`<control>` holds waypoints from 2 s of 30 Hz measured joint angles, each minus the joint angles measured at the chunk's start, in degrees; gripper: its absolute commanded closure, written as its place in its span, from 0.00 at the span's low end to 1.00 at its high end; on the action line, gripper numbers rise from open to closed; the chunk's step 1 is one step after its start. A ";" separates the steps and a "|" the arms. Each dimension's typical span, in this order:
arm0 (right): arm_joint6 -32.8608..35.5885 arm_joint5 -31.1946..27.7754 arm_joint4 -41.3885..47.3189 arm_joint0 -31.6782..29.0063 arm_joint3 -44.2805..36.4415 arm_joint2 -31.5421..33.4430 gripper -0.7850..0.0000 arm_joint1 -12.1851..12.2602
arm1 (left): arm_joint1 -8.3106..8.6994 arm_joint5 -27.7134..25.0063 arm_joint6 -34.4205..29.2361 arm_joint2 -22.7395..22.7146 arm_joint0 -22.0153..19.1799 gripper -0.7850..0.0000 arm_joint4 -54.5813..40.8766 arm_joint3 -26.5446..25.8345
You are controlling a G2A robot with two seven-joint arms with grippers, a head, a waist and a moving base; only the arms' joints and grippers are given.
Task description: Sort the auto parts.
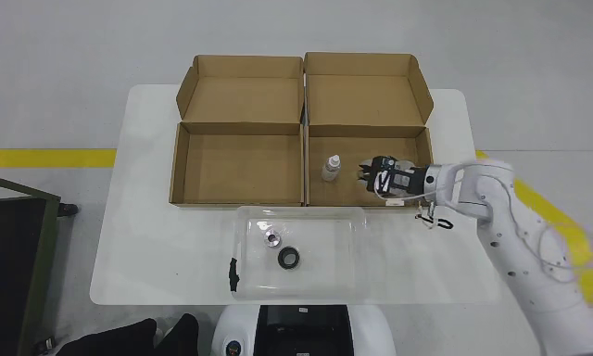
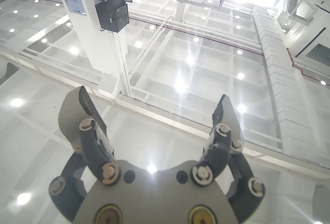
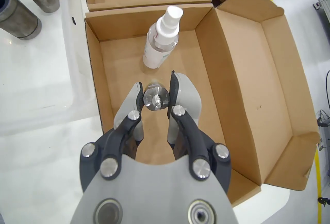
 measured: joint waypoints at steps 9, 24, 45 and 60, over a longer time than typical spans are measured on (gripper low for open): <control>0.40 2.79 0.69 3.77 6.97 -4.88 1.00 -1.41 | 0.00 0.00 0.00 0.00 0.00 0.00 0.00 0.00; 0.05 3.29 0.14 8.23 13.30 -9.63 0.80 -3.03 | 0.00 0.00 0.00 0.00 0.00 0.00 0.00 0.00; 1.07 2.58 1.82 8.57 8.58 -7.28 0.41 -2.75 | 0.00 0.00 0.00 0.00 0.00 0.00 0.00 0.00; 7.15 -1.04 6.29 -2.29 -12.65 2.37 0.50 0.49 | 0.00 0.00 0.00 0.00 0.00 0.00 0.00 0.00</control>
